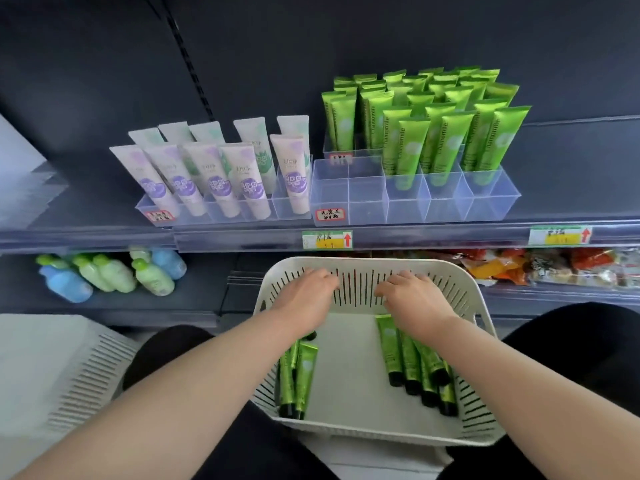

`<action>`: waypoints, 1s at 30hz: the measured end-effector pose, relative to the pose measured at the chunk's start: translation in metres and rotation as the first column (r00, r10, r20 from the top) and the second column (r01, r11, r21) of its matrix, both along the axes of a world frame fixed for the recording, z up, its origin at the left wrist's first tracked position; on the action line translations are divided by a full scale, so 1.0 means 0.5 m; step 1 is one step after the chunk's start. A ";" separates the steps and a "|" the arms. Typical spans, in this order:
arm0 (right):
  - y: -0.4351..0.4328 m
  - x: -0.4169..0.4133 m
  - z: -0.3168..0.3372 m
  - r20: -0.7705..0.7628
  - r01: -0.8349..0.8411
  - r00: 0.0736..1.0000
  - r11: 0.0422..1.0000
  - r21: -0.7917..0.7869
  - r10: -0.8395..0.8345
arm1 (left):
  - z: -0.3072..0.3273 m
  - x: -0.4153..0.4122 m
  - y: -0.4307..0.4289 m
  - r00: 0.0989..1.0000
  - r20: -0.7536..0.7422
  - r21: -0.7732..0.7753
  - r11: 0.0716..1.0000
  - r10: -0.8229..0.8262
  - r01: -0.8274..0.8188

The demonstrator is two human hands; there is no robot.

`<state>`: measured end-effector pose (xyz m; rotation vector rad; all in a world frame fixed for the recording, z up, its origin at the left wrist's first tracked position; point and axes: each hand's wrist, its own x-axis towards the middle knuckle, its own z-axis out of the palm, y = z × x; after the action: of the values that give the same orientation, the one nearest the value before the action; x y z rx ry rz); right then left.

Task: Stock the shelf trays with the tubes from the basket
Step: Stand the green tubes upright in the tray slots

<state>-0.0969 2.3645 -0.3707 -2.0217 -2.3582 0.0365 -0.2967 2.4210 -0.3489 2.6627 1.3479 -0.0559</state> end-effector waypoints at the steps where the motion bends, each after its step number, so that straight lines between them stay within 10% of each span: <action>1: -0.009 0.003 -0.018 0.007 0.020 1.000 0.999 -0.043 -0.019 | -0.021 -0.002 -0.008 1.000 -0.008 -0.026 1.000 0.005 -0.005; 13: -0.057 -0.002 -0.191 0.111 0.117 0.992 0.841 -0.528 -0.068 | -0.212 -0.026 -0.076 0.989 -0.146 -0.340 0.937 0.026 -0.074; 30: -0.077 -0.073 -0.233 -0.067 -0.074 0.997 0.850 -0.522 0.046 | -0.237 -0.020 -0.058 0.988 -0.094 -0.357 0.923 0.120 -0.146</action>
<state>-0.1334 2.3260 -0.4871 -2.0980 -2.5813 0.8135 -0.3067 2.3919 -0.4671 2.2761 1.3801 -0.3519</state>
